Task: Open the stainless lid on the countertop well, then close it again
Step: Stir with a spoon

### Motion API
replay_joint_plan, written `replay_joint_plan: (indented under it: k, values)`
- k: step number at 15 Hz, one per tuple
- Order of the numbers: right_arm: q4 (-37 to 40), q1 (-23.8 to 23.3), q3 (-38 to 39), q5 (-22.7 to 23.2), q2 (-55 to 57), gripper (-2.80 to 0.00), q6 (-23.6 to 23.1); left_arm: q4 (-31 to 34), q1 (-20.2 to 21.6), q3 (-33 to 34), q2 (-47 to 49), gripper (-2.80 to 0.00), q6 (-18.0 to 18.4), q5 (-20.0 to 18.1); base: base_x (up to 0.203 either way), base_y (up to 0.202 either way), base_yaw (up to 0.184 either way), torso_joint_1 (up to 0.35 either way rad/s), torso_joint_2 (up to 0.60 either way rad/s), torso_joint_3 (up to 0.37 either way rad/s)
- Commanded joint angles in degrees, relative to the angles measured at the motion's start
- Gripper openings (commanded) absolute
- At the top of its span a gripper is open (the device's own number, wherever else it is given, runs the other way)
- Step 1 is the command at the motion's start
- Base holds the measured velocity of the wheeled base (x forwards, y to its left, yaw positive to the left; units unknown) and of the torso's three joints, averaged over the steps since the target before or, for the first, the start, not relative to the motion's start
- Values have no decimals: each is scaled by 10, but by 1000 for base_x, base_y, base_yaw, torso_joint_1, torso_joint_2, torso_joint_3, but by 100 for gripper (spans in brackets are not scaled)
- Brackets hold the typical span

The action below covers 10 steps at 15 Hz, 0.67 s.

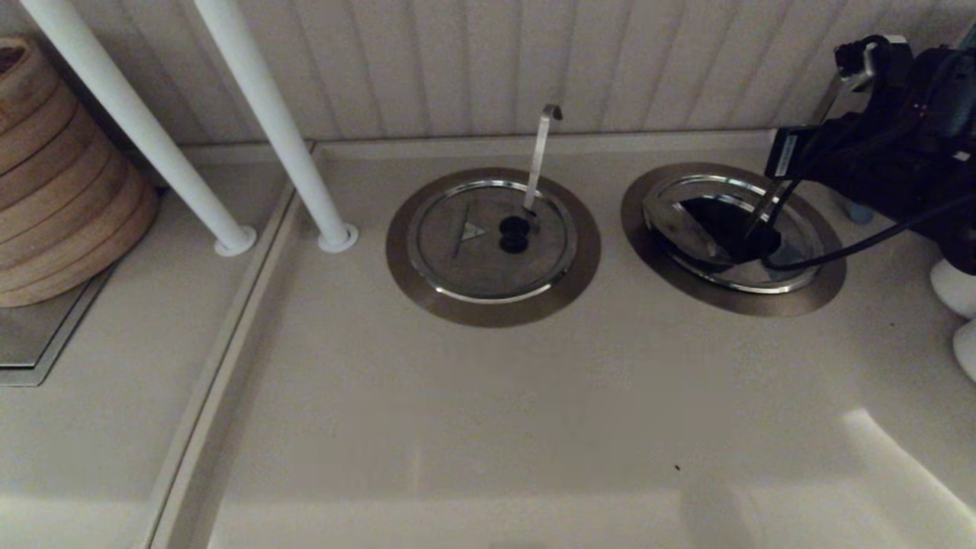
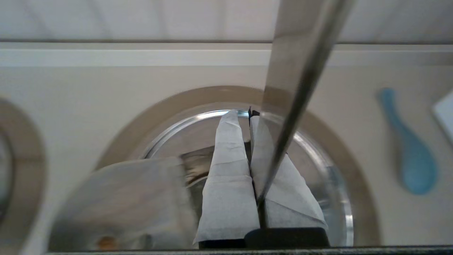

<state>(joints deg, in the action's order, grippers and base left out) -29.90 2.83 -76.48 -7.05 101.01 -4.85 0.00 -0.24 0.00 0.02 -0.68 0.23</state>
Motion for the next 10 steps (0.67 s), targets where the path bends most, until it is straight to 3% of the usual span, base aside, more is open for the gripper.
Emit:
replay_joint_plan:
  k: [1, 6, 10]
  values:
    - [-7, 10, -7, -3, 18, -280, 15, 0, 0, 0, 1, -280, 0, 0, 0, 0, 0, 0, 0, 0]
    - [-16, 6, -59, -34, 59, -280, 50, 0, 0, 0, 1, -280, 0, 0, 0, 0, 0, 0, 0, 0]
    - [-38, -15, -66, -51, 67, -280, 28, 0, 0, 0, 1, -280, 0, 0, 0, 0, 0, 0, 0, 0]
